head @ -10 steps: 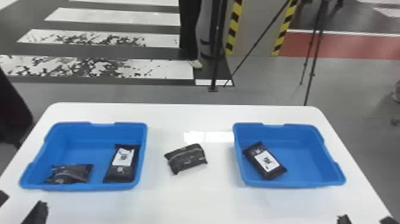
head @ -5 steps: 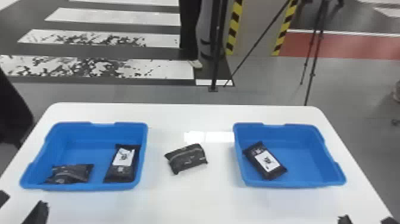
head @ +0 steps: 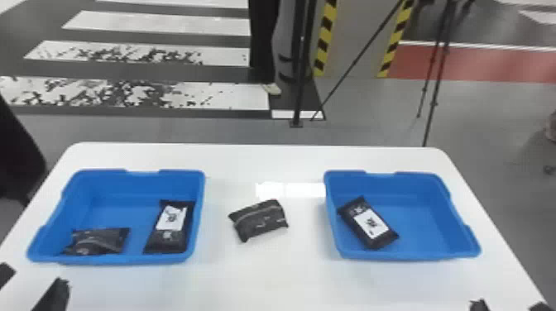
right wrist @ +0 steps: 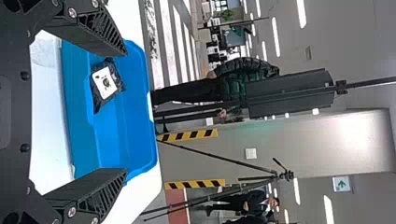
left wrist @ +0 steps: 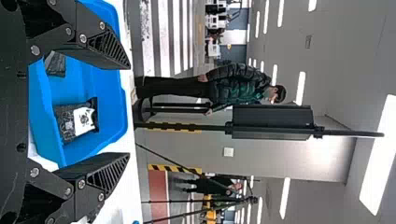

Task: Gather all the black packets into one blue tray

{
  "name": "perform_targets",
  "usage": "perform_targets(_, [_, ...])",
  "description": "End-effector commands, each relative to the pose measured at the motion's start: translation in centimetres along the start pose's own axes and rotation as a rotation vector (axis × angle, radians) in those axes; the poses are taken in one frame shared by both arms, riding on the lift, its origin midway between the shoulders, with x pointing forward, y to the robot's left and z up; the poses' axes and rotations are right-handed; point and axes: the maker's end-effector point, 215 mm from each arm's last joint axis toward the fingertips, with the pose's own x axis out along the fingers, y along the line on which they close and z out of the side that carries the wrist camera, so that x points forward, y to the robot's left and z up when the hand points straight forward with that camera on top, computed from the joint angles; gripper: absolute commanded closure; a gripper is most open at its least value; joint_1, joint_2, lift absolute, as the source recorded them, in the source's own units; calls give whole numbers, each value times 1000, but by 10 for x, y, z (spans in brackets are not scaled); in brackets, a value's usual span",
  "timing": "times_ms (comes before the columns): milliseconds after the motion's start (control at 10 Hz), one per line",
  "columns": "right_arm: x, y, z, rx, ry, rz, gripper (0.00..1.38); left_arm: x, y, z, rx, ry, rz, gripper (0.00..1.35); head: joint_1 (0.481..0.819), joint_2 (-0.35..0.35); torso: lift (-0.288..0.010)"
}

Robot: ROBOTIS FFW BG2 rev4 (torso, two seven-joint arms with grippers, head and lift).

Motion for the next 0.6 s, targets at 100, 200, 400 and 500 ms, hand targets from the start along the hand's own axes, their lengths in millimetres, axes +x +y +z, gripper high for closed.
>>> perform_targets(100, [0, 0, 0, 2, 0, -1, 140, 21, -12, -4, 32, 17, -53, 401, 695, -92, -110])
perform_targets(200, [-1, -1, 0, 5, -1, -3, 140, 37, -25, -4, 36, 18, -98, 403, 695, -107, -110])
perform_targets(400, [0, -1, -1, 8, -2, -5, 140, 70, -52, -14, 73, 60, -193, 403, 695, -154, -110])
perform_targets(500, [0, -2, -1, 10, -3, -5, 140, 85, -54, -27, 96, 96, -224, 403, 695, -187, -110])
